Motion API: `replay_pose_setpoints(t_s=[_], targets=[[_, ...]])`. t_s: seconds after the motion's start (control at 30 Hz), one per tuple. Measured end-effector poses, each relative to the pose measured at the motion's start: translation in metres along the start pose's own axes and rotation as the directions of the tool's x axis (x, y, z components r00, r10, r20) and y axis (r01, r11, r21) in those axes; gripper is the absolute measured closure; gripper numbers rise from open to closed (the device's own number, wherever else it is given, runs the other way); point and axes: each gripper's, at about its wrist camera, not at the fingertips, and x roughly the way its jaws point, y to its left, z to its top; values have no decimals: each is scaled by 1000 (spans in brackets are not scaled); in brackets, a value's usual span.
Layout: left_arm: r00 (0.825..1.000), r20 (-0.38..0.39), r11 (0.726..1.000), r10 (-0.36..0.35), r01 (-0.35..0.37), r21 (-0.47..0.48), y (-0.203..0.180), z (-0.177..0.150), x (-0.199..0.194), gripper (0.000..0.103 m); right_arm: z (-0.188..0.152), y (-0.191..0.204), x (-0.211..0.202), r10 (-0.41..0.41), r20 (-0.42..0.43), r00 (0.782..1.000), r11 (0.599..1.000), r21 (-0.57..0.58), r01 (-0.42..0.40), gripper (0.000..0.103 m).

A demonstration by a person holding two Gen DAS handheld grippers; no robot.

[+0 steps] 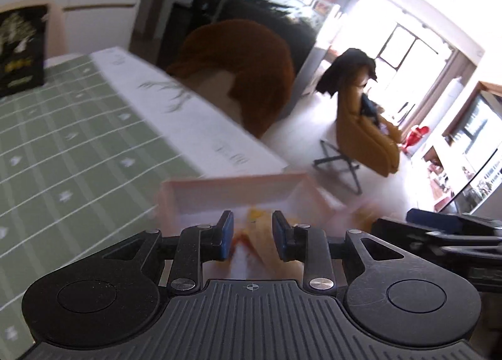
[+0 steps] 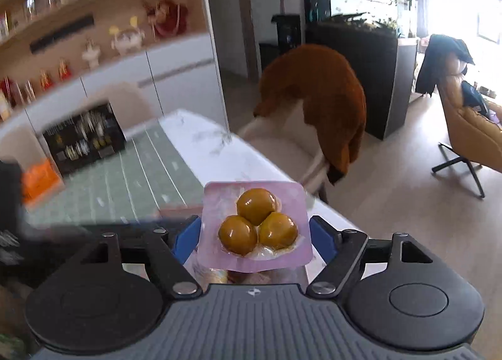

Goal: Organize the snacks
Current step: 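Carry the cream stick and yellow-ball tray over the pink box and release both, then grasp the red spicy-strip bag with the right tool while the left tool grasps the white packet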

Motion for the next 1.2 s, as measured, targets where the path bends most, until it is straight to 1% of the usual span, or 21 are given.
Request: replay_pose_setpoints(t_s=[0.07, 0.13, 0.2, 0.27, 0.33, 0.4, 0.43, 0.5, 0.57, 0.63, 0.67, 0.73, 0.77, 0.83, 0.9, 0.93, 0.97, 1.03, 1.07, 1.2], targets=[[1000, -13, 1000, 6, -7, -17, 23, -10, -19, 72, -8, 1, 16, -10, -45, 999, 1000, -12, 10, 25], [998, -30, 996, 55, -57, -70, 54, -29, -46, 72, -14, 4, 27, -2, -88, 996, 1000, -19, 0, 25], [992, -29, 983, 123, -126, -137, 84, -52, -71, 72, -20, 11, 31, 7, -116, 993, 1000, -25, -10, 25], [978, -33, 960, 208, -211, -183, 108, -78, -98, 72, -22, 21, 34, 42, -125, 991, 999, -27, -45, 22], [957, -59, 935, 285, -291, -203, 123, -97, -113, 72, -23, 39, 34, 94, -138, 986, 995, -29, -99, 21], [946, -88, 924, 313, -325, -201, 130, -113, -125, 72, -25, 67, 38, 149, -164, 975, 986, -47, -159, 21], [945, -98, 924, 312, -326, -200, 129, -120, -129, 72, -27, 82, 41, 172, -182, 968, 981, -58, -185, 21], [950, -121, 929, 289, -309, -204, 130, -130, -133, 72, -32, 116, 50, 230, -219, 948, 965, -76, -252, 21], [955, -136, 936, 262, -286, -206, 128, -137, -135, 72, -38, 149, 59, 277, -272, 922, 946, -91, -311, 19], [965, -149, 949, 217, -244, -199, 122, -142, -137, 72, -49, 180, 74, 289, -331, 898, 937, -97, -337, 19], [968, -145, 950, 203, -230, -209, 123, -143, -139, 72, -53, 192, 81, 282, -362, 889, 937, -93, -336, 19], [966, -110, 934, 233, -254, -250, 133, -143, -149, 72, -67, 212, 92, 281, -422, 862, 934, -85, -346, 19], [962, -88, 921, 257, -271, -280, 141, -143, -156, 72, -75, 218, 93, 283, -436, 855, 932, -86, -352, 19], [952, -51, 896, 303, -303, -325, 154, -141, -166, 72, -89, 223, 88, 289, -441, 850, 928, -90, -362, 19], [947, -43, 886, 318, -313, -342, 164, -139, -168, 72, -105, 220, 86, 293, -450, 843, 927, -81, -366, 19], [948, -49, 885, 314, -311, -348, 167, -139, -168, 72, -113, 221, 82, 302, -461, 835, 925, -69, -373, 19], [949, -52, 883, 312, -310, -352, 169, -139, -167, 72, -122, 222, 80, 312, -477, 822, 922, -56, -383, 14], [948, -60, 880, 313, -313, -358, 171, -139, -165, 72, -133, 227, 69, 301, -451, 840, 921, -92, -380, 10], [948, -62, 879, 312, -313, -360, 171, -139, -164, 72, -139, 234, 66, 286, -452, 845, 918, -123, -376, 8], [947, -63, 877, 315, -316, -362, 170, -140, -165, 72, -156, 259, 58, 191, -417, 888, 911, -261, -318, 5]])
